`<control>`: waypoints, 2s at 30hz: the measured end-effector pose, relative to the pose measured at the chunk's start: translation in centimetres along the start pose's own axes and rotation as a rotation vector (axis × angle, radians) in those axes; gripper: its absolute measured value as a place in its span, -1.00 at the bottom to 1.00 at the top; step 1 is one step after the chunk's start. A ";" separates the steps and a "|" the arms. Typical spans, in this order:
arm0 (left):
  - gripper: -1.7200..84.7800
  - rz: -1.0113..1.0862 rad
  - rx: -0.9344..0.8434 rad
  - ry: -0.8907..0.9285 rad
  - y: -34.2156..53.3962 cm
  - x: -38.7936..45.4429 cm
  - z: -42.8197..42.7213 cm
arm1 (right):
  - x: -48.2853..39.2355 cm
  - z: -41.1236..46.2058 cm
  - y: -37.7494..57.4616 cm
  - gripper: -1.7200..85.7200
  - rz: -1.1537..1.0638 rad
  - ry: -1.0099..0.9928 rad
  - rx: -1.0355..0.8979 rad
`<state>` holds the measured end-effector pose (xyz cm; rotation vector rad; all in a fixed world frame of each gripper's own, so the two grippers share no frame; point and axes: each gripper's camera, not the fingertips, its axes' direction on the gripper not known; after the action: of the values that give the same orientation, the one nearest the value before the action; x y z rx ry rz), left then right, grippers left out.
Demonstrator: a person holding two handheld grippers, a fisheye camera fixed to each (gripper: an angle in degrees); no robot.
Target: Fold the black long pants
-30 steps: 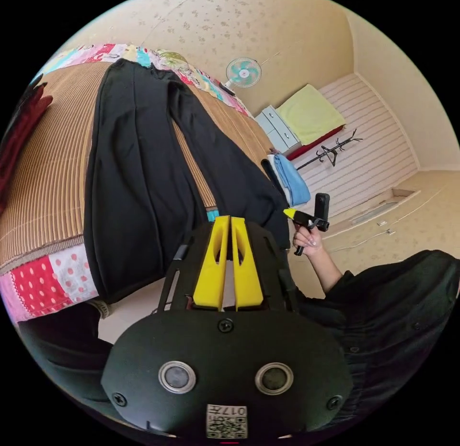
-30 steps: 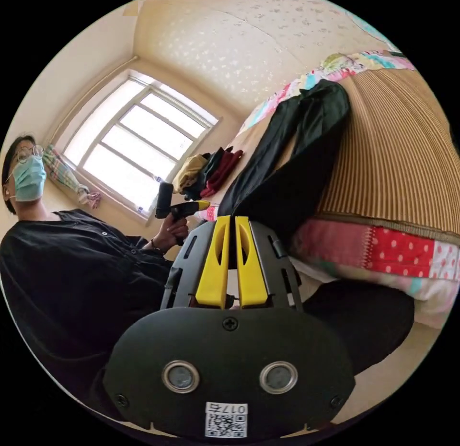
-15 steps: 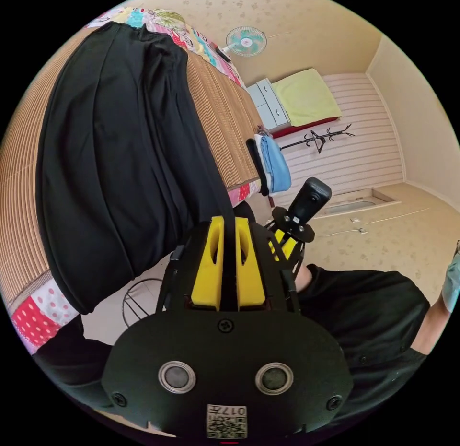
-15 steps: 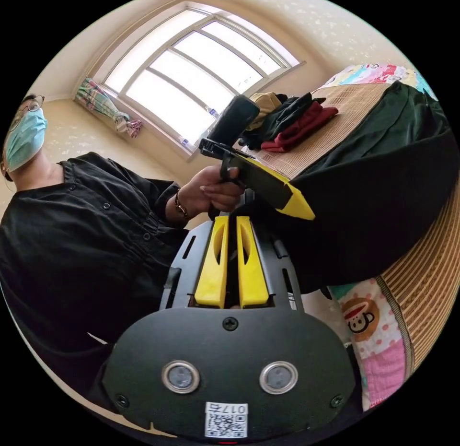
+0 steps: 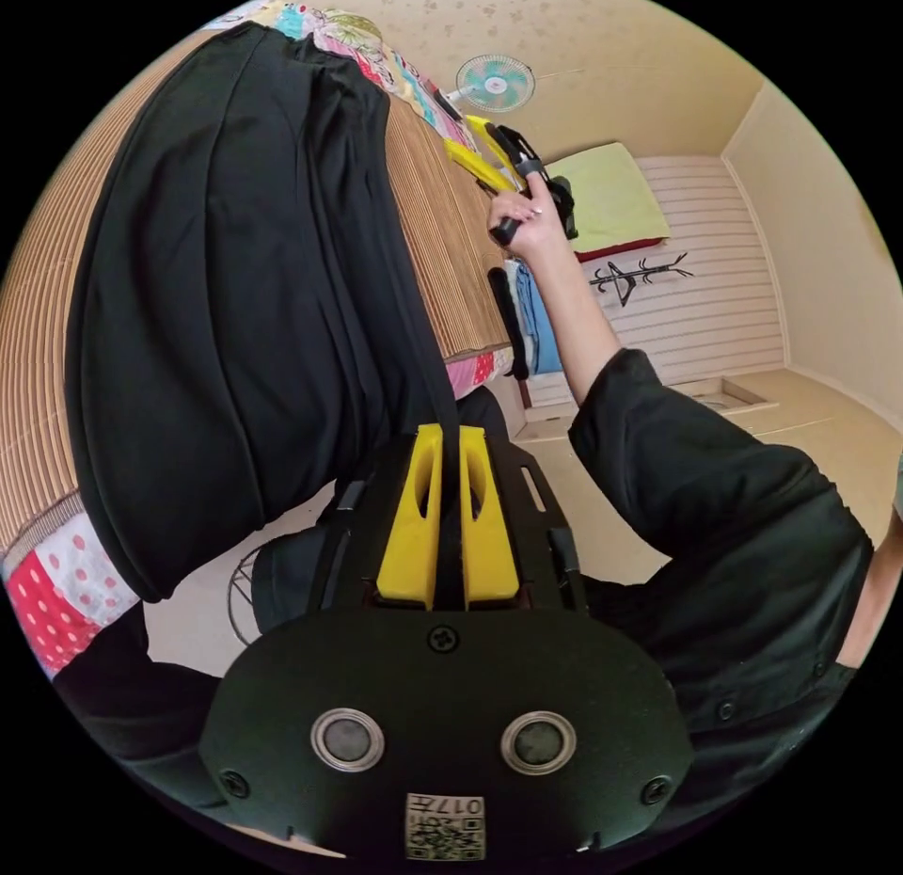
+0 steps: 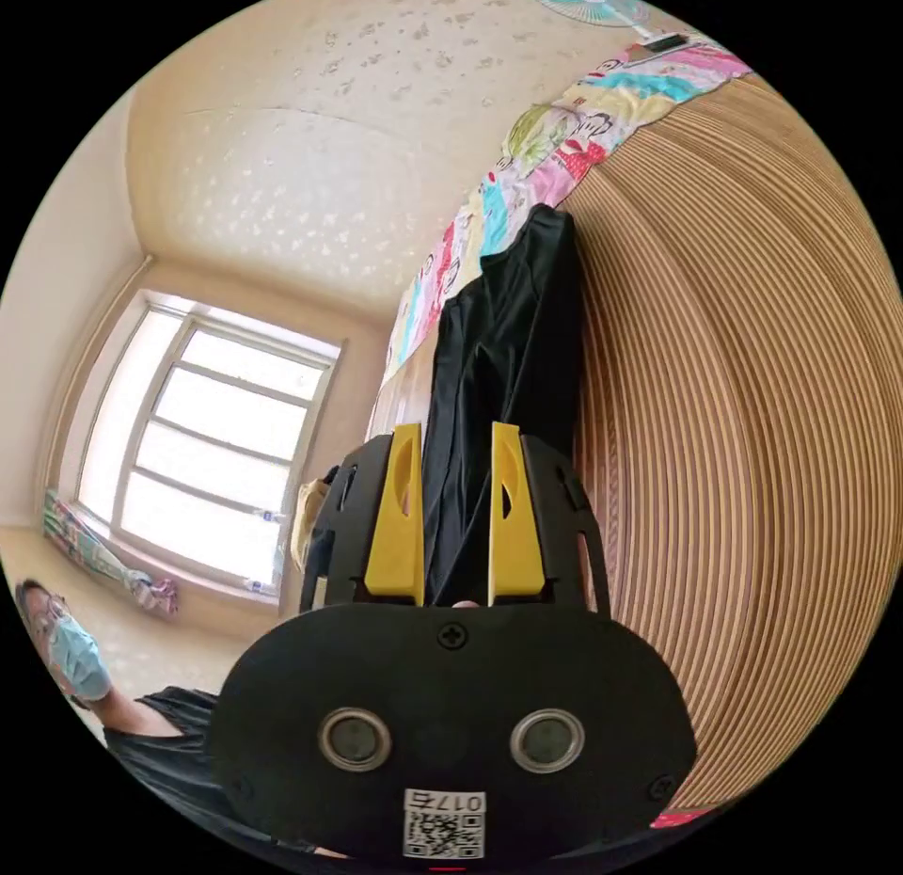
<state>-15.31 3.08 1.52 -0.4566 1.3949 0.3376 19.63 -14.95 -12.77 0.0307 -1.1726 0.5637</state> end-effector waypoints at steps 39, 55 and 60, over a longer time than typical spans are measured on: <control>-0.75 -0.311 0.301 -0.097 11.9 -7.0 -9.8 | -4.8 45.8 7.8 -0.90 -0.711 0.529 -0.111; -0.82 -0.210 0.271 -0.216 5.9 -6.4 -9.5 | 13.0 16.5 37.3 -0.85 -0.454 0.418 -0.272; -0.84 -0.244 0.301 -0.216 7.6 -6.5 -9.4 | 14.0 13.4 38.3 -0.81 -0.361 0.254 -0.243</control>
<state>-28.13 5.25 6.10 -0.3262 1.1403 -0.0236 -4.77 19.54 -5.23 -0.0359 -0.9515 0.0995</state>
